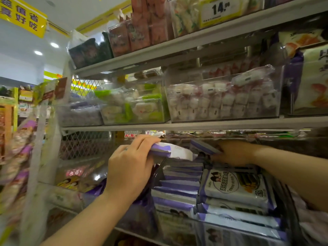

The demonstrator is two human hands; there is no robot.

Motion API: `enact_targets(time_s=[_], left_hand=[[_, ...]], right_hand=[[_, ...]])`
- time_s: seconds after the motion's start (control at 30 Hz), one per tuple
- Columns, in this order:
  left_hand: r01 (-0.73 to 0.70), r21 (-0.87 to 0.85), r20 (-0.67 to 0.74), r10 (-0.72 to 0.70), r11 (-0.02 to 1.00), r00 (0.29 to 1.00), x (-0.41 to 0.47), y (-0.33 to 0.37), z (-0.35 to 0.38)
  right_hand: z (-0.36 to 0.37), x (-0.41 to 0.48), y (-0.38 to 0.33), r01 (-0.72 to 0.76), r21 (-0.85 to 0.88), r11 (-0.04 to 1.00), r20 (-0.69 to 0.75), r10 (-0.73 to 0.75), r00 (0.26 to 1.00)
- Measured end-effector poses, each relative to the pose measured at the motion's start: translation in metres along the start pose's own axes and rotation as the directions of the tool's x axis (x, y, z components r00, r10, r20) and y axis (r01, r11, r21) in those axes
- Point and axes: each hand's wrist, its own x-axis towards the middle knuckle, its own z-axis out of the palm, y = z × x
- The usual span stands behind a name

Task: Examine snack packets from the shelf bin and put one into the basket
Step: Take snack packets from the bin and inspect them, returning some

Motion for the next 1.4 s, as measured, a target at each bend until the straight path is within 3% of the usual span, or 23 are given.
enact_targets(time_s=[0.13, 0.33, 0.4, 0.5, 0.67, 0.77, 0.87, 0.97, 1.03, 1.2, 1.3, 1.4], left_hand=[[0.078, 0.006, -0.06, -0.077, 0.997, 0.995, -0.015, -0.004, -0.033], [0.205, -0.056, -0.113, -0.21, 0.977, 0.971, -0.057, -0.013, -0.081], [0.214, -0.003, -0.107, -0.214, 0.977, 0.971, -0.076, -0.017, -0.098], [0.289, 0.066, -0.018, -0.288, 0.955, 0.957, -0.105, -0.027, -0.123], [0.491, -0.059, 0.235, -0.466, 0.869, 0.853, -0.155, -0.054, -0.156], [0.667, -0.26, 0.38, -0.56, 0.699, 0.736, -0.177, -0.074, -0.172], [0.818, -0.473, 0.448, -0.71, 0.328, 0.543, -0.203, -0.087, -0.174], [0.783, -0.617, 0.54, -0.769, -0.084, 0.343, -0.233, -0.091, -0.167], [0.738, -0.632, 0.592, -0.761, -0.236, 0.265, -0.252, -0.093, -0.161], [0.704, -0.613, 0.618, -0.773, -0.358, 0.145, -0.28, -0.1, -0.14], [0.684, -0.615, 0.627, -0.769, -0.393, 0.121, -0.287, -0.098, -0.125], [0.655, -0.617, 0.63, -0.772, -0.436, 0.079, -0.295, -0.099, -0.115]], right_hand=[[-0.007, -0.027, -0.031, -0.115, -0.119, 0.986, -0.045, 0.11, 0.993], [0.005, -0.073, -0.127, 0.256, 0.111, 0.96, -0.378, -0.197, 0.904], [0.021, -0.084, -0.159, 0.355, 0.207, 0.912, -0.37, -0.263, 0.891], [0.052, -0.091, -0.2, 0.387, 0.361, 0.849, -0.278, -0.298, 0.913], [0.108, -0.091, -0.26, 0.4, 0.614, 0.681, -0.21, -0.348, 0.914], [0.142, -0.09, -0.287, 0.339, 0.732, 0.591, -0.146, -0.35, 0.925], [0.179, -0.089, -0.306, 0.226, 0.858, 0.462, -0.075, -0.322, 0.944], [0.22, -0.089, -0.32, 0.109, 0.93, 0.351, -0.001, -0.295, 0.956], [0.246, -0.091, -0.329, -0.027, 0.974, 0.226, 0.092, -0.285, 0.954], [0.29, -0.092, -0.345, -0.173, 0.985, 0.009, 0.171, -0.224, 0.96], [0.301, -0.088, -0.344, -0.247, 0.958, -0.146, 0.215, -0.207, 0.954], [0.306, -0.084, -0.34, -0.299, 0.928, -0.224, 0.25, -0.224, 0.942]])
